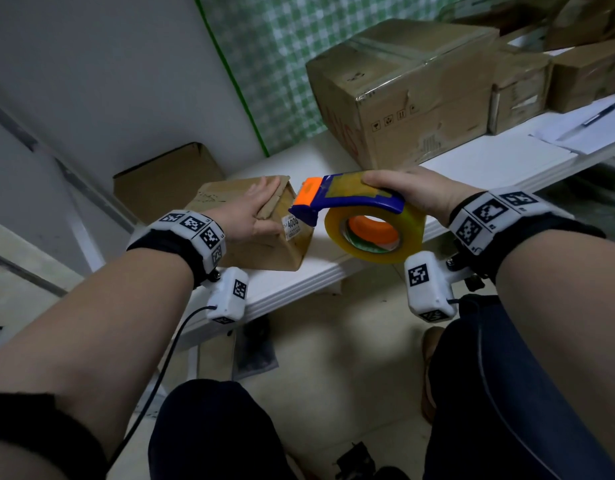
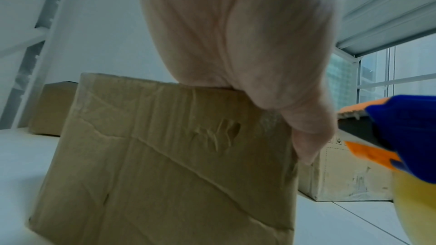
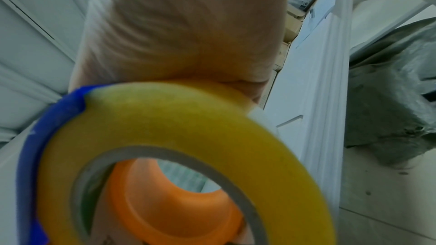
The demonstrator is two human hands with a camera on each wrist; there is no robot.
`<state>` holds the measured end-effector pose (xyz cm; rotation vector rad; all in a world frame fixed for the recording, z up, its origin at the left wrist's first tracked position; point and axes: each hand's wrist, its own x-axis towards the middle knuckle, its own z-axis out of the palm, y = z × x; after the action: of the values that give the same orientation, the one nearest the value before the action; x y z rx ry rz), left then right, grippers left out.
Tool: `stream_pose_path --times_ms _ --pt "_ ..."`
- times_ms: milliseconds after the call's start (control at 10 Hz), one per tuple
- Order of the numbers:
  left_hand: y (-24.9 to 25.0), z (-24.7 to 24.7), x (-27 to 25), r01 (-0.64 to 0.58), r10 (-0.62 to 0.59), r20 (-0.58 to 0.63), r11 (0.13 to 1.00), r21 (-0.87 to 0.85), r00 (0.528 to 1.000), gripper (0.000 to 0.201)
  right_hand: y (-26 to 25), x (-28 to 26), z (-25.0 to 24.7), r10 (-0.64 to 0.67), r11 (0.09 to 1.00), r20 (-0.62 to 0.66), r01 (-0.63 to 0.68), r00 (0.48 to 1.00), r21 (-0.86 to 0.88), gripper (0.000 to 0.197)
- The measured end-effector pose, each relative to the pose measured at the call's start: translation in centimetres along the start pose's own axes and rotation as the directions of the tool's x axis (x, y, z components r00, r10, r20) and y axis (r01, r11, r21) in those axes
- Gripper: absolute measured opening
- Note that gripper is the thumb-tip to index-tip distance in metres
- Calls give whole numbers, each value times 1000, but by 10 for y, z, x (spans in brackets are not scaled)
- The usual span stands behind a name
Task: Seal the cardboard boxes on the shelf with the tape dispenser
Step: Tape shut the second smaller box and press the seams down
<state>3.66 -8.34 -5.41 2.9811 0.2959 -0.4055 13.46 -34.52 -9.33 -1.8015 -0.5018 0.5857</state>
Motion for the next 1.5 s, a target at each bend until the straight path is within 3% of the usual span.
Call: stream_pose_path --times_ms 400,500,600,800,900,1000,1100,1200,1400,1500 --pt "1 -2 -2 11 -11 12 1000 6 1000 93 1 -3 5 39 998 2 -39 999 -45 40" --pt "1 -7 -3 31 -29 61 999 -31 998 98 -6 0 10 48 992 -9 -49 999 -113 46" --pt "8 -15 -2 96 -74 105 971 -221 992 97 -20 1 18 45 981 -10 -46 999 -186 35" --pt "23 -10 13 178 -177 15 977 -118 984 63 -54 8 24 29 911 116 21 993 -411 25" --pt "21 -7 15 161 -162 -5 982 -98 987 60 -64 19 26 41 870 102 14 994 -493 33" --pt "19 -3 17 148 -151 -29 983 -105 988 58 -75 30 29 105 913 9 -93 994 -397 47" --pt "18 -2 20 160 -164 -37 983 -90 986 57 -87 44 29 129 920 7 -117 992 -375 48" --pt "18 -1 22 184 -186 -39 981 -57 982 58 -95 48 31 190 913 36 -163 981 -375 21" --pt "19 -2 26 191 -194 -36 979 -71 980 63 -93 36 30 292 924 87 -258 952 -281 34" --pt "21 -3 29 199 -204 -53 976 -84 978 69 -100 33 30 268 927 73 -236 961 -291 33"
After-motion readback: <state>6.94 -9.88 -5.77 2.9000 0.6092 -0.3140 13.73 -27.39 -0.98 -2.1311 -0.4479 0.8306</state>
